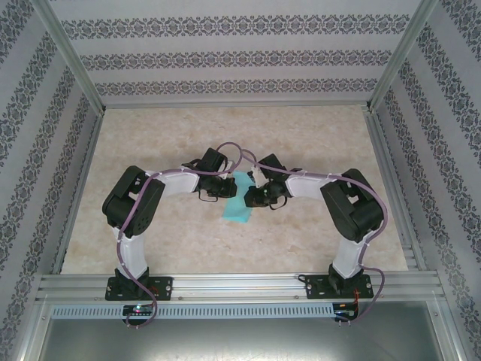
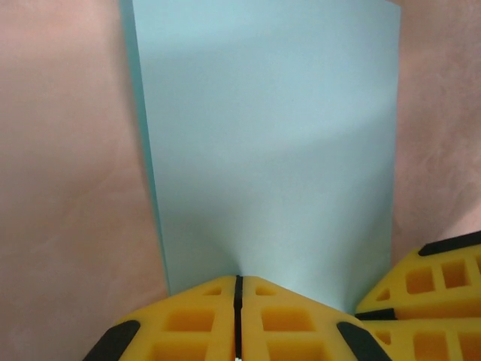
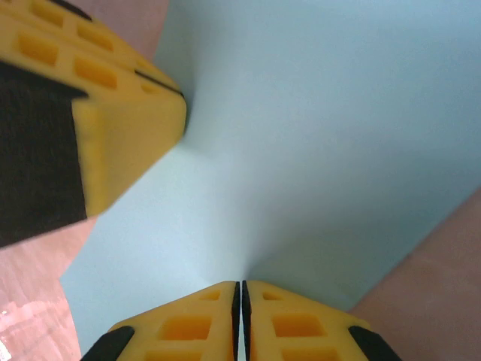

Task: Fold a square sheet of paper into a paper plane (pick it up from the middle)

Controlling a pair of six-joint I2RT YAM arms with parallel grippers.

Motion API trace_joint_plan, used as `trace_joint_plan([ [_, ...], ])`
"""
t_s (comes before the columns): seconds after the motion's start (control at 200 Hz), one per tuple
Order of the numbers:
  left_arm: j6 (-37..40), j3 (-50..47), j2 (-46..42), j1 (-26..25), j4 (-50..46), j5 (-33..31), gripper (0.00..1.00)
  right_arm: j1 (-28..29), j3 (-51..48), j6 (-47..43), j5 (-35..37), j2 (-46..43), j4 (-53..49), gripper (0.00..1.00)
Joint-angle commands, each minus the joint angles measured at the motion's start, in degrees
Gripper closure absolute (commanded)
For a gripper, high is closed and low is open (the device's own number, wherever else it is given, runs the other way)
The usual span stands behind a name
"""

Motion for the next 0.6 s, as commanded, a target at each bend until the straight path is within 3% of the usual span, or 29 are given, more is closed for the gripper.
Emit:
trace_joint_plan([
  [0.0,1.6,-3.1,5.4,0.3,-11.1,-8.2,0.89,-0.1,-3.8,-1.3,0.8,-2.5,-4.6,0.87],
  [0.395,1.6,-3.1,5.2,0.4,-11.2,-7.7,0.89,0.0,-7.1,5.7,-1.1,-11.8,3.0,0.87],
  [0.595,1.7,-3.3,5.1,0.4,-11.1,-7.7,0.89,1.5,-2.3,8.4,-1.9,-6.2,6.3,0.87],
])
